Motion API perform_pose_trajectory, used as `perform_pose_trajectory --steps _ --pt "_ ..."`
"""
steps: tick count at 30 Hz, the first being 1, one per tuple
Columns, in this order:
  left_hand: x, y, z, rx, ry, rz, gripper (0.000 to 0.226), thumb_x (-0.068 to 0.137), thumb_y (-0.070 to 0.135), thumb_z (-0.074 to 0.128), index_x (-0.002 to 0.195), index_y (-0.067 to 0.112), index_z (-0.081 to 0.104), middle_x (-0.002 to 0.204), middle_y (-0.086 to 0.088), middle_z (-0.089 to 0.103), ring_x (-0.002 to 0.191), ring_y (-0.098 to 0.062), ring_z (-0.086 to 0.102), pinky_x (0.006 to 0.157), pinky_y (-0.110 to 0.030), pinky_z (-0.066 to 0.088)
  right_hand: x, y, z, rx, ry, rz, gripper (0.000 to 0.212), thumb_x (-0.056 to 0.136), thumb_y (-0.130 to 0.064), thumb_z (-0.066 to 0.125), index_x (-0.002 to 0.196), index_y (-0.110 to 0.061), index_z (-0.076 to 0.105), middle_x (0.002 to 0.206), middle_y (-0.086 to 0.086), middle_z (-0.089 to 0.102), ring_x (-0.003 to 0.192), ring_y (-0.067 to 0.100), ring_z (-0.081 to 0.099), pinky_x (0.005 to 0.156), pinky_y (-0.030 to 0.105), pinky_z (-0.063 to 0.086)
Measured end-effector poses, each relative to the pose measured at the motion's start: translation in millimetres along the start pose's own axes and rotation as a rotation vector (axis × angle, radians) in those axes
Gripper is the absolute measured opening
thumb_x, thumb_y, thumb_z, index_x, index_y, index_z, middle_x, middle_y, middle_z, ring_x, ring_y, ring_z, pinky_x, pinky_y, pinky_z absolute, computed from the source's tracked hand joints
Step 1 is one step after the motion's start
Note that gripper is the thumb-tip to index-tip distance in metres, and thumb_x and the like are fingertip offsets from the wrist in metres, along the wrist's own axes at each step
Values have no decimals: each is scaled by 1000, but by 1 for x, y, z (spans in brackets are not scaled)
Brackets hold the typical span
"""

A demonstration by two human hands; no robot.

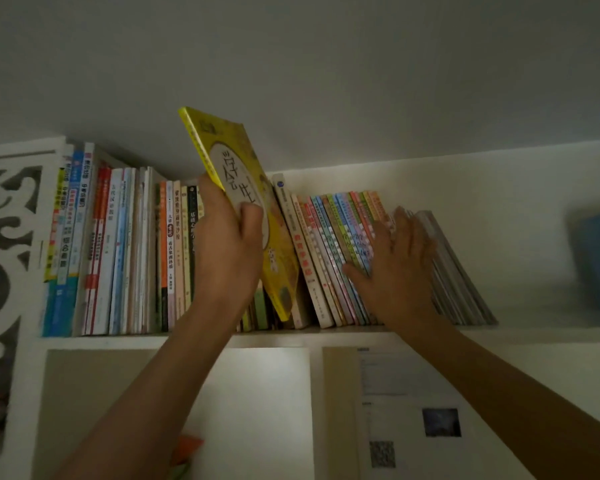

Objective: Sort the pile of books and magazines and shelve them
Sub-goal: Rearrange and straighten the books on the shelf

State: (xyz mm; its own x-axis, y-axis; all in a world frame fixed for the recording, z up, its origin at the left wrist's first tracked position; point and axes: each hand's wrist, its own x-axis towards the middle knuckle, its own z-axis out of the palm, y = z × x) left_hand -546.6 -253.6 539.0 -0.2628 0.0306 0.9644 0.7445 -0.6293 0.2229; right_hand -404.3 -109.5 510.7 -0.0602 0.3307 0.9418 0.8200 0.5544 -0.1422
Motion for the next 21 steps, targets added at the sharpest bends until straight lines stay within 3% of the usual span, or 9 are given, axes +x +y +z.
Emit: perform_pose_trajectory --steps 3,5,12,17,21 --pt "-6 9 -6 -16 -4 12 25 94 3 40 117 11 35 78 20 44 59 17 52 54 -18 49 1 -6 3 -35 -64 37 99 80 -70 45 150 -14 1 156 16 -15 143 38 -13 111 61 -4" --pt "-10 8 -5 -32 -7 -9 22 94 2 41 109 15 33 80 19 45 63 18 52 53 -12 47 -2 -12 9 -54 -100 23 103 79 -73 42 150 -15 -4 155 16 -20 142 38 -17 109 62 -6" --pt "-22 1 1 -135 -11 -45 27 93 0 41 111 20 34 90 23 48 74 19 54 56 -4 45 1 -19 17 -81 -115 -10 104 78 -69 48 149 -16 -7 154 15 -23 140 41 -19 108 64 -7" --pt "-16 5 2 -128 53 -15 26 92 0 41 107 20 34 82 20 49 65 15 54 55 -12 48 13 -19 15 -98 -164 -39 106 76 -70 50 149 -17 -6 154 14 -22 139 38 -24 106 64 -12" --pt "-13 9 4 -136 44 -11 26 92 2 42 109 20 37 85 21 51 68 17 54 56 -6 47 11 -17 19 -98 -126 -50 104 77 -70 48 149 -16 -3 155 14 -20 140 38 -23 106 63 -13"
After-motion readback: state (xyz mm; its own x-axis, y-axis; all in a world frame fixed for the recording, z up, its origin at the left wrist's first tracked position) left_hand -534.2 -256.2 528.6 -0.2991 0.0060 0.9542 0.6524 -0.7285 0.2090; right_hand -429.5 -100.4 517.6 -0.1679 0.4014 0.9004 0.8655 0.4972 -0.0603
